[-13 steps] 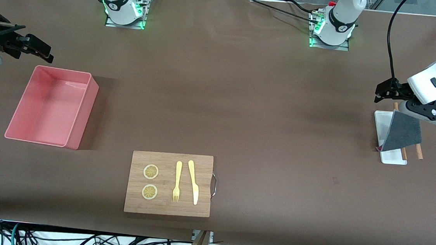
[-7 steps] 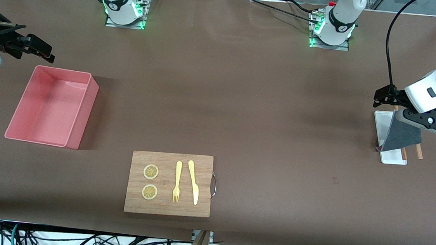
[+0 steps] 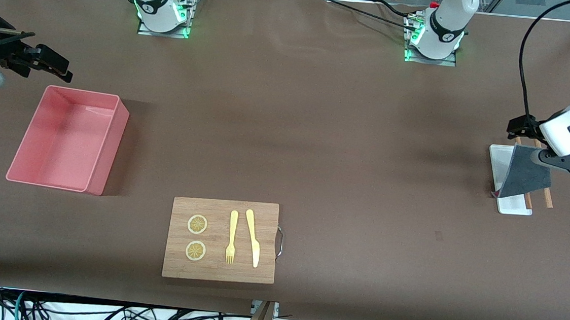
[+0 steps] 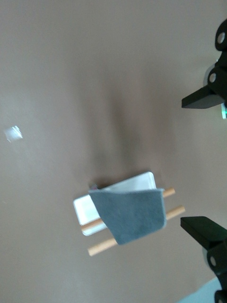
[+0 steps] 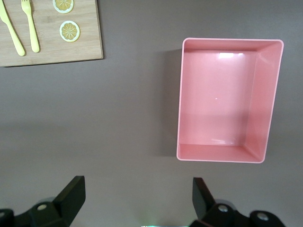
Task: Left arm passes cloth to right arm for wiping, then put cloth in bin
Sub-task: 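Move the left gripper down toward the grey cloth on the white stand, then lower the left gripper over the grey cloth and close on it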
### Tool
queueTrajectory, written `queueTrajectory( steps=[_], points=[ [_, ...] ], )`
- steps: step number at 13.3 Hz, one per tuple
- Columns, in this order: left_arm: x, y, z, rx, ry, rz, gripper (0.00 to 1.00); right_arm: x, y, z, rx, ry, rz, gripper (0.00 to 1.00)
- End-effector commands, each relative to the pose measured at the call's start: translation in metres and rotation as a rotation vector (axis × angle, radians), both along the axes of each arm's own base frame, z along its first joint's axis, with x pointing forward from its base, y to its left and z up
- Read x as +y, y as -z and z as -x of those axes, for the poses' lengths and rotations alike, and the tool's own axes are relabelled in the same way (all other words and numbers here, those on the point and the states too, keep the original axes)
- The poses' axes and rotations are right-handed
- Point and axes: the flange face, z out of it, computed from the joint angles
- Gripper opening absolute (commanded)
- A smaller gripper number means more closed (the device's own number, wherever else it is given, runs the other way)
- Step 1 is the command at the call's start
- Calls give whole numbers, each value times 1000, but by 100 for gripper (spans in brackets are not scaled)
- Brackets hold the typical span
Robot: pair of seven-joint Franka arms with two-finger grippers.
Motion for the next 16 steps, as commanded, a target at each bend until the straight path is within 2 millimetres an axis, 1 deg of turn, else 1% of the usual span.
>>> queueTrajectory(
  steps=[1,3,5,6,8,9,10,11,12,13,14,16],
  points=[
    [5,37,9,52,-27,-91,100,-3,-3,2,-7,-5,-18,100],
    [7,83,22,87,-45,-130,100,-3,-3,2,-7,-6,-16,100],
    [5,137,34,58,-52,-129,100,-2,-3,2,-7,-8,-16,100],
    [5,153,38,29,-57,-156,100,-3,-3,2,-7,-6,-16,100],
    [14,170,41,-14,6,-283,100,-3,-2,2,-6,-6,-16,100],
    [27,186,50,-35,-9,-277,100,-3,-2,2,-5,-6,-16,100],
    [35,202,61,-73,-45,-273,100,-3,-2,2,-4,-6,-16,100],
    [44,214,68,-103,-64,-269,100,-3,-2,3,2,-7,-16,100],
    [67,215,72,-109,-83,-288,100,-3,-3,3,1,-7,-16,100],
    [82,216,77,-101,-92,-296,100,-3,-2,2,-4,-6,-16,100],
    [86,212,81,-100,-101,-300,100,-3,-2,2,-5,-6,-16,100],
    [72,223,82,-83,-122,-311,100,-1,-3,3,-1,-10,-16,100]
  ],
)
